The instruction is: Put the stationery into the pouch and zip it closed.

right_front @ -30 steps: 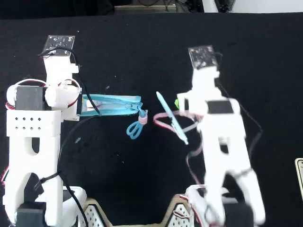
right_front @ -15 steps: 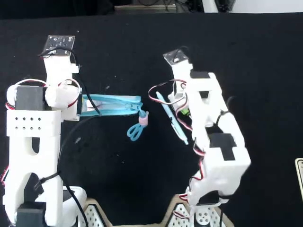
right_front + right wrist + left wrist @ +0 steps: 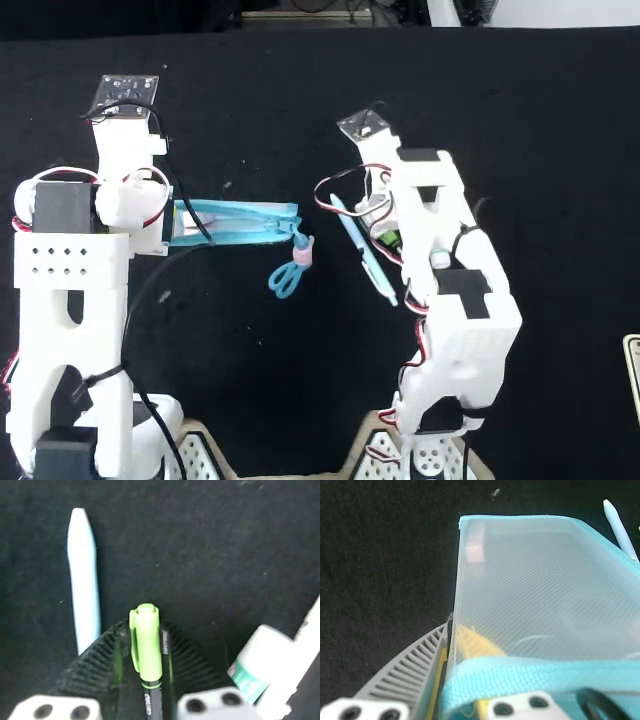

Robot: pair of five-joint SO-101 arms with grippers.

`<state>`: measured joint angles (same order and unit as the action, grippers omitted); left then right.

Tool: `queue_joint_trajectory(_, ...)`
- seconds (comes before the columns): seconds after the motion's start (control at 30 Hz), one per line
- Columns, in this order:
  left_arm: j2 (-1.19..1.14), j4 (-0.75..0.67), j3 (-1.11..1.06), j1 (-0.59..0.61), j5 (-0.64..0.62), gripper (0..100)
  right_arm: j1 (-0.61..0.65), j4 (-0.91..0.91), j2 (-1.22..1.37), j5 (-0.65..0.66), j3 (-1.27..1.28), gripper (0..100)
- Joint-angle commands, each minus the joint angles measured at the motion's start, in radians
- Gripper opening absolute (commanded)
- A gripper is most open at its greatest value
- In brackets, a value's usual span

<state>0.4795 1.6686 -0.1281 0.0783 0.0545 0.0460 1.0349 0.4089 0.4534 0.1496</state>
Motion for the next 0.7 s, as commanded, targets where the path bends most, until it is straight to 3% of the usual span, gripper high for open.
queue_joint_trajectory(0.0,-0.008,0.002,0.013,-0.01,-0.005,3,0.009,0.126,-0.147,0.008,-0.033,1.0)
queue_joint_trajectory(0.37,-0.008,0.002,0.012,-0.01,-0.003,3,0.071,0.387,-0.763,-0.101,0.038,1.0)
queue_joint_trajectory(0.67,-0.008,0.002,0.01,-0.01,-0.003,3,0.348,0.408,-1.325,-0.311,0.048,1.1)
